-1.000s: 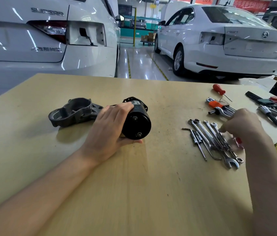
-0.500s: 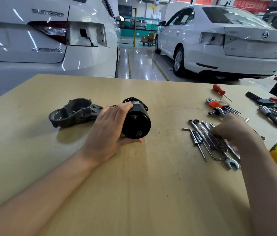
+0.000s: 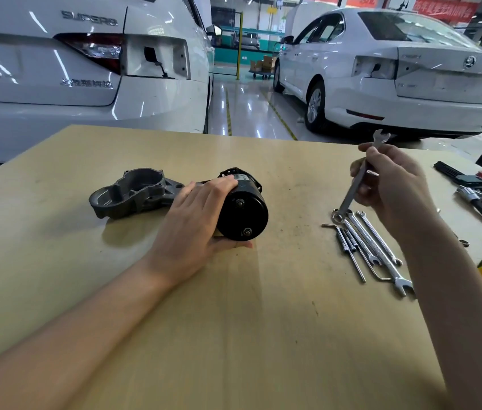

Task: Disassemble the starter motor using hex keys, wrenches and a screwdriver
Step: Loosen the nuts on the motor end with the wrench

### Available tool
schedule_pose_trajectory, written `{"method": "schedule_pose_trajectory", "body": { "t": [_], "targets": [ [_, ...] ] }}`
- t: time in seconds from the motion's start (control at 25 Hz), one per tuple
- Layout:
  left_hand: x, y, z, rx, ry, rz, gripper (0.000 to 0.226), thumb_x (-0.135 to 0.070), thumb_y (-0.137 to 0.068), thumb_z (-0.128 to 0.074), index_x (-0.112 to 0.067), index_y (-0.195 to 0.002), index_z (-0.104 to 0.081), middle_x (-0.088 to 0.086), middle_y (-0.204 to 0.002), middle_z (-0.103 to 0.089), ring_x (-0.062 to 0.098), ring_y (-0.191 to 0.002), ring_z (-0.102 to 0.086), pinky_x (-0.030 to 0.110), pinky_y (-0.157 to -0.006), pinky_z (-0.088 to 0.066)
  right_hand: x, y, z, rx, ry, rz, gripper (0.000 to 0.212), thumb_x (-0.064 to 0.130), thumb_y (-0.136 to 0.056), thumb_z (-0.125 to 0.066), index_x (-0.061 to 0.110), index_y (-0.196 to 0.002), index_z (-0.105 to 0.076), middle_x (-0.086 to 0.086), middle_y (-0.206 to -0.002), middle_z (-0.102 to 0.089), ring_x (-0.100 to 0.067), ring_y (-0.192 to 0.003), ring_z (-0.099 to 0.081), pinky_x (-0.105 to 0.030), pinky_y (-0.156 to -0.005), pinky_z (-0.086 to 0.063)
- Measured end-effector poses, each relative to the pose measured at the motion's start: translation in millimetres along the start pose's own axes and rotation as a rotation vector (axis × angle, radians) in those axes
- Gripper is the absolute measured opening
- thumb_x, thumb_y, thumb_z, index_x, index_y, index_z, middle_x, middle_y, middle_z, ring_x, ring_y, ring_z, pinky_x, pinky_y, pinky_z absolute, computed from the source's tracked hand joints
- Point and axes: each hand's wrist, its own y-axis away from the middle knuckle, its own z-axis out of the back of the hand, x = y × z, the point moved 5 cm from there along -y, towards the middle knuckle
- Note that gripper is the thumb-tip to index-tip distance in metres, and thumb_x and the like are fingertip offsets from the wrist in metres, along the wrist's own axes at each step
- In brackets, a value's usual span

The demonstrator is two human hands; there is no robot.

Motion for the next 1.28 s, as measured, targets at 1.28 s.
{"method": "schedule_pose_trajectory", "body": {
  "t": [1.28],
  "targets": [
    [2, 0, 4, -0.026, 0.096, 0.051, 0.089, -0.068, -0.065, -0.063, -0.009, -0.129, -0.047, 0.006, -0.13, -0.059, 0.015, -0.12, -0.047, 0.049, -0.107, -0.036, -42, 51, -93, 0.64, -0.175, -0.284, 0.033, 0.029, -0.084, -0.057, 0.023, -0.114, -0.068, -0.002, -0.059, -0.054, -0.009, -0.041, -0.034, -0.016, -0.035, -0.028]
  ]
}}
